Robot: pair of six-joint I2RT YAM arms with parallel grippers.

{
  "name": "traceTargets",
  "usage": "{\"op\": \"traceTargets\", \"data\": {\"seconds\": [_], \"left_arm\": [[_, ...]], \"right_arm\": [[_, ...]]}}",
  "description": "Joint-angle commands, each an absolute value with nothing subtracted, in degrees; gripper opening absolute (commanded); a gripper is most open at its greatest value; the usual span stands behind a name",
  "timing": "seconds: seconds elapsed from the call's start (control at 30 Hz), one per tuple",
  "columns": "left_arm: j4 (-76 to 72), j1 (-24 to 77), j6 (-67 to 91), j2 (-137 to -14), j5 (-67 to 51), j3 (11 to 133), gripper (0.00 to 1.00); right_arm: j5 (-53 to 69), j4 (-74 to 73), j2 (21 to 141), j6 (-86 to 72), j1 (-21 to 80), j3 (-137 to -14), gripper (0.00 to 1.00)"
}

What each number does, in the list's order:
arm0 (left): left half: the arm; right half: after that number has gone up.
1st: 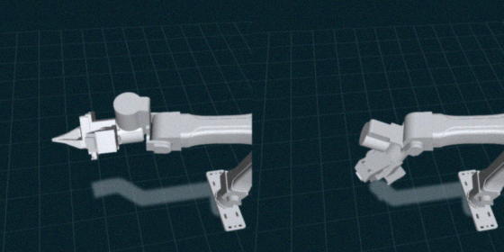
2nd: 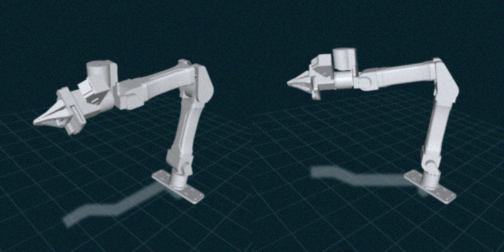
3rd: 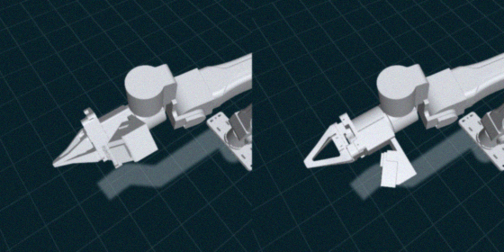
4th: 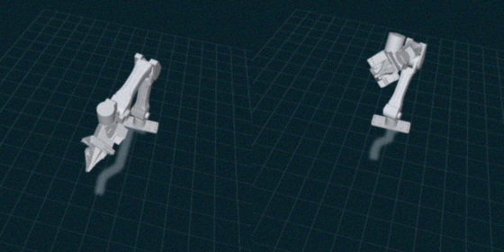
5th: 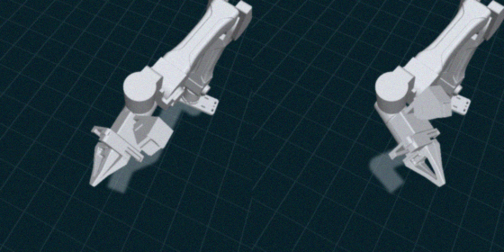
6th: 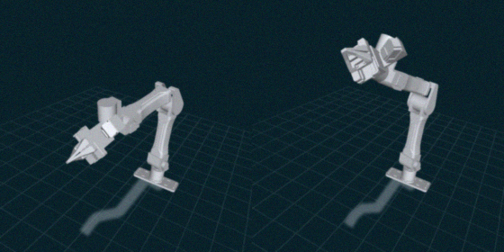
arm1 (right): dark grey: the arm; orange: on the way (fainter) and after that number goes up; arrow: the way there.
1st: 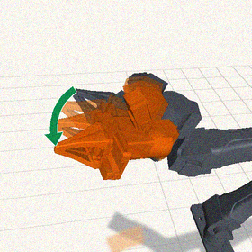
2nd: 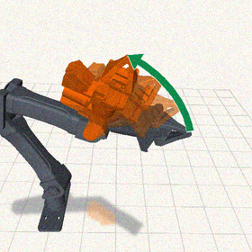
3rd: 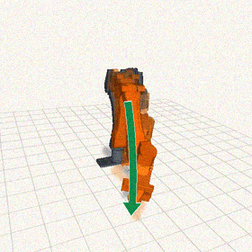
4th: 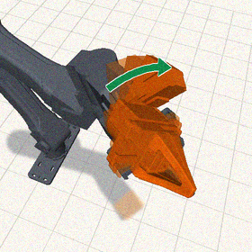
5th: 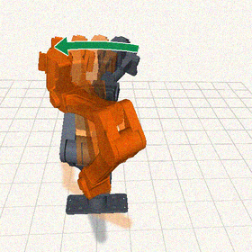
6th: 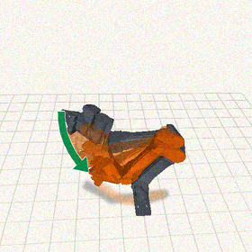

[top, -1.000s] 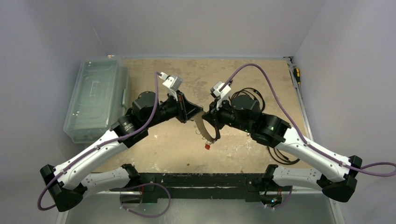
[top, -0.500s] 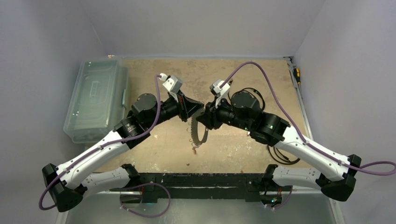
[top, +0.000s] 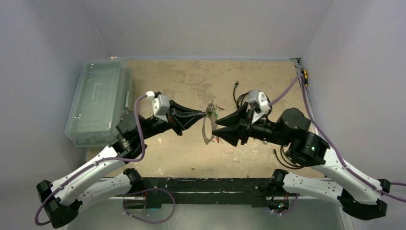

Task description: Put the keys on the keyring

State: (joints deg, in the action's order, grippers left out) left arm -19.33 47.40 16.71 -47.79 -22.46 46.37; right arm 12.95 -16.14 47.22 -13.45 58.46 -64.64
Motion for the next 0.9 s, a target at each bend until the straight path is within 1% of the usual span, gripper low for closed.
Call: {"op": "traceTargets", "data": {"seconds": [0.0, 0.27, 0.37, 0.53, 0.87], "left_arm": [[-30.83, 47.41, 14.48, -45.15, -27.24, 43.8, 0.0], [-43.51, 47.42, 12.74, -40.39, -32.58, 36.11, 0.0], [-47.2, 47.38, 13.15, -39.61, -35.21, 34.48, 0.0], [-55.23, 47.38, 14.44, -39.16, -38.98, 31.27, 0.0], [-65.08, 47.37, 16.98, -41.04, -41.64, 28.11, 0.0]], "right_arm": [[15.29, -12.21, 43.64, -9.49, 58.62, -62.67, 0.42], [21.06, -9.62, 42.82, -5.13, 58.62, -60.8, 0.37], [23.52, -8.15, 42.81, -2.22, 58.62, -60.06, 0.38], [23.93, -5.03, 42.49, -0.35, 58.62, -58.71, 0.37], [28.31, -1.06, 46.13, 2.89, 58.62, -59.83, 0.28]]}}
